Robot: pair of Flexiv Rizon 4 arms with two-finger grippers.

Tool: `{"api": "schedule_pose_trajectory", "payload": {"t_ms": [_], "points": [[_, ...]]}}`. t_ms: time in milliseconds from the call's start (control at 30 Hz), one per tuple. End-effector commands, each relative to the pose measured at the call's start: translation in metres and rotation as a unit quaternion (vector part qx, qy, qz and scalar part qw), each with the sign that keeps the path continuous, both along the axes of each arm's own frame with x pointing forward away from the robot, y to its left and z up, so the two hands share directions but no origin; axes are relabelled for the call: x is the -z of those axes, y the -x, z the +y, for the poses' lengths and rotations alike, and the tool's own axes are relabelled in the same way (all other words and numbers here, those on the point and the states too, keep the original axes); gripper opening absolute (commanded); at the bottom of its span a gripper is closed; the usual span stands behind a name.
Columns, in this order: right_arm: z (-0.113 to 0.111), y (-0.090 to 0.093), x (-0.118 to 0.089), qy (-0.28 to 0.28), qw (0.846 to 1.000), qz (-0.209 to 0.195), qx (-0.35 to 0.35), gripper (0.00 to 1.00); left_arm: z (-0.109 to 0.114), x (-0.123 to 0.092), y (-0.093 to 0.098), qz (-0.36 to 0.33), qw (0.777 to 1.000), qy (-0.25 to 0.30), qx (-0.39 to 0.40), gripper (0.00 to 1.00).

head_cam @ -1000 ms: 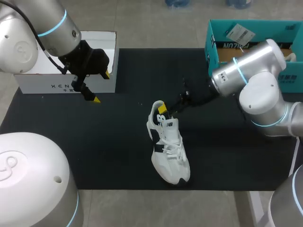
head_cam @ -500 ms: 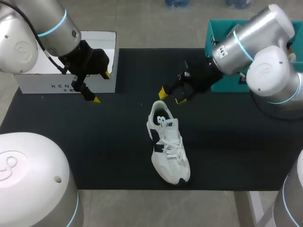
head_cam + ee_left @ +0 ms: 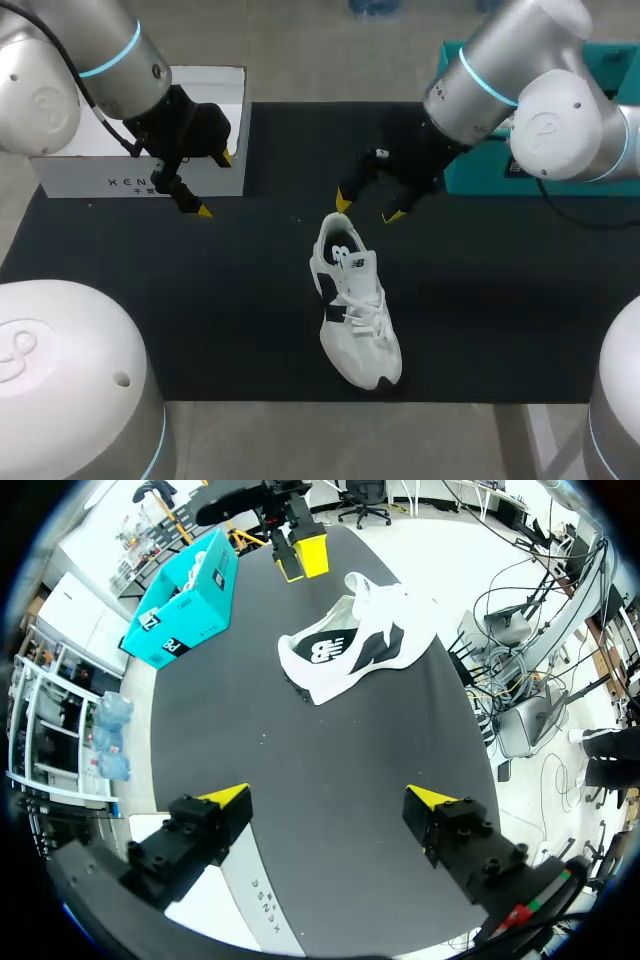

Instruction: Take the shoe out of the shoebox, open the shoe tongue, remove and reinsert the insole, then place the shoe into the shoebox

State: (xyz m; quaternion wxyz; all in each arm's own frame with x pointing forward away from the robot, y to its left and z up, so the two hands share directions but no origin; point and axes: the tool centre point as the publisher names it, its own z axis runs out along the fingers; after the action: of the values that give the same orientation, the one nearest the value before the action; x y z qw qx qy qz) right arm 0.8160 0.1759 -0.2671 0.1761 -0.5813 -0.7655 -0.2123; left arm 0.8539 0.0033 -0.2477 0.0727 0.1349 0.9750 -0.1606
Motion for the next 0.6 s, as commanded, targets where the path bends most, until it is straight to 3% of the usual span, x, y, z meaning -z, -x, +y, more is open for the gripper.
{"api": "schedule_pose_trajectory", "payload": {"t_ms": [33, 167, 333, 367, 400, 433, 467, 600], "points": [[0.014, -0.004, -0.014, 0.116, 0.993, 0.032, 0.017, 1.00, 0.000, 0.000, 0.000, 0.000, 1.000, -0.001, 0.000, 1.00], [0.027, -0.009, -0.016, 0.192, 0.979, 0.060, 0.027, 1.00, 0.000, 0.000, 0.000, 0.000, 1.000, -0.001, 0.000, 1.00], [0.040, -0.013, -0.004, 0.266, 0.959, 0.091, 0.026, 1.00, 0.000, 0.000, 0.000, 0.000, 1.000, -0.001, 0.000, 1.00], [0.041, -0.013, -0.001, 0.272, 0.957, 0.097, 0.026, 0.86, 0.000, 0.000, 0.000, 0.000, 1.000, -0.001, 0.000, 1.00], [0.041, -0.013, 0.003, 0.276, 0.956, 0.099, 0.025, 0.46, 0.000, 0.000, 0.000, 0.000, 1.000, -0.001, 0.000, 1.00], [0.041, -0.013, 0.006, 0.276, 0.956, 0.100, 0.022, 0.16, 0.000, 0.000, 0.000, 0.000, 1.000, -0.001, 0.000, 1.00], [0.041, -0.012, 0.010, 0.276, 0.956, 0.102, 0.021, 0.00, 0.000, 0.000, 0.000, 0.000, 1.000, -0.001, 0.000, 1.00], [0.039, -0.009, 0.021, 0.277, 0.955, 0.101, 0.020, 0.00, 0.000, 0.000, 0.000, 0.000, 1.000, -0.001, 0.000, 1.00]]}}
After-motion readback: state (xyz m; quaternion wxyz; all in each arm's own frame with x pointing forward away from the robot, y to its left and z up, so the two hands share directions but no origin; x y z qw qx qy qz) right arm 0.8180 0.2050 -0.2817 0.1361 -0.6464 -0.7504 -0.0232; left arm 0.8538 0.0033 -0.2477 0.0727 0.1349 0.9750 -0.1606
